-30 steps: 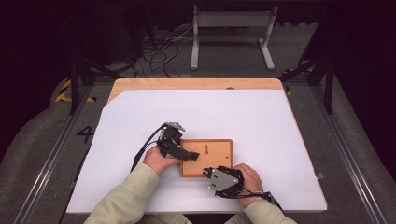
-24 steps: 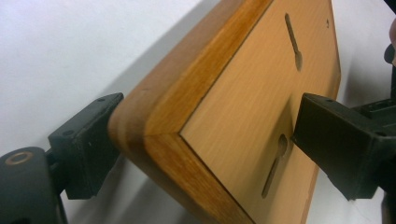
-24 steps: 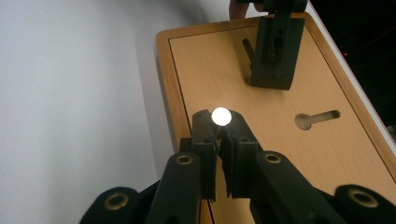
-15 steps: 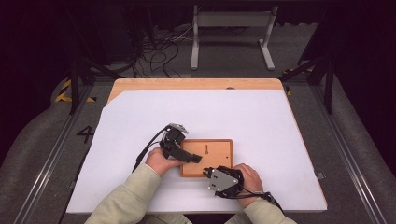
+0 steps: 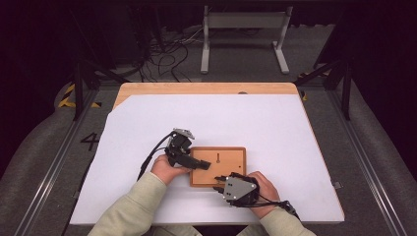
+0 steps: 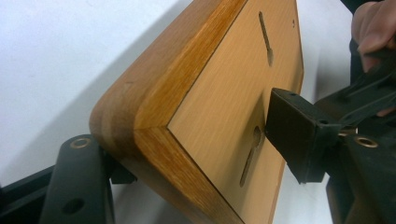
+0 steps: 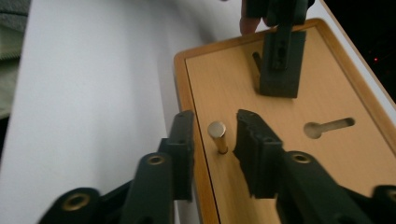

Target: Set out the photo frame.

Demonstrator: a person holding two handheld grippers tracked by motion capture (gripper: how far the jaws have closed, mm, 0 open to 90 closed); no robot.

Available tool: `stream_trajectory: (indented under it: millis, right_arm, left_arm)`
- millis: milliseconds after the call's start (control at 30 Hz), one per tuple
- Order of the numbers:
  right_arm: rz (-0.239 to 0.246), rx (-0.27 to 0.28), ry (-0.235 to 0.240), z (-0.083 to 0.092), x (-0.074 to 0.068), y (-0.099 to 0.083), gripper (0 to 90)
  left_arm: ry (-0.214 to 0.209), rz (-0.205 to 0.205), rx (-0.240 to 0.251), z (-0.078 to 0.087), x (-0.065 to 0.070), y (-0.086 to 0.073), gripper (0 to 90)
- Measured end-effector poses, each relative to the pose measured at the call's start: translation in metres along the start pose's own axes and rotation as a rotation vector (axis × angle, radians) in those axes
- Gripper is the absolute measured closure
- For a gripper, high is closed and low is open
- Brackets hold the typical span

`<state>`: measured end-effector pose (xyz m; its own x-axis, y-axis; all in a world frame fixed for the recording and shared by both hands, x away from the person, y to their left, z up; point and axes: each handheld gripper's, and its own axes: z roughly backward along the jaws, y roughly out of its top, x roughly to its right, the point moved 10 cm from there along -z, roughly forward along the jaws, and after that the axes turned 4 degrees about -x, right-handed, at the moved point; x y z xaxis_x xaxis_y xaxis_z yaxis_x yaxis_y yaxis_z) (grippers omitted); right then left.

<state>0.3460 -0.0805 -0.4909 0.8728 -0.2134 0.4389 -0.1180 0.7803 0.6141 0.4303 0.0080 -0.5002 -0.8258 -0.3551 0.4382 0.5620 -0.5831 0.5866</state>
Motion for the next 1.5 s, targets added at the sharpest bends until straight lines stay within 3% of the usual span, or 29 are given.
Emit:
stream_trajectory:
  millis: [167,333,600,700,900,1000,1133,1333,1467,1500]
  right_arm:
    - [-0.058,0.051,0.027,0.016,0.006,0.008,53.8]
    - [-0.109,0.106,0.004,0.038,0.019,0.015,52.9]
    - [-0.204,0.136,-0.098,0.065,0.051,0.003,52.7]
    - [-0.275,0.145,-0.191,0.08,0.073,-0.011,53.6]
    - [-0.406,0.126,-0.311,0.101,0.104,-0.044,54.0]
    - [-0.471,0.117,-0.347,0.107,0.113,-0.059,54.6]
    - [-0.513,0.108,-0.364,0.109,0.119,-0.07,55.0]
    - [-0.541,0.09,-0.382,0.108,0.122,-0.08,55.0]
    - [-0.554,0.086,-0.391,0.109,0.124,-0.084,55.1]
    - [-0.556,0.086,-0.392,0.109,0.124,-0.085,55.2]
  left_arm:
    - [0.001,-0.032,0.01,0.006,0.006,0.001,40.1]
    - [-0.014,-0.06,0.016,0.011,0.012,0.0,44.8]
    - [-0.05,-0.115,0.012,0.019,0.023,-0.003,54.6]
    - [-0.083,-0.131,0.013,0.021,0.029,-0.005,58.0]
    - [-0.166,-0.186,0.018,0.028,0.046,-0.006,67.6]
    - [-0.177,-0.203,0.01,0.029,0.048,-0.008,69.6]
    - [-0.172,-0.215,0.01,0.029,0.05,-0.008,69.9]
    - [-0.164,-0.23,0.022,0.03,0.054,-0.007,70.2]
    - [-0.157,-0.247,0.053,0.033,0.057,-0.004,70.3]
    - [-0.151,-0.255,0.084,0.038,0.06,-0.001,70.3]
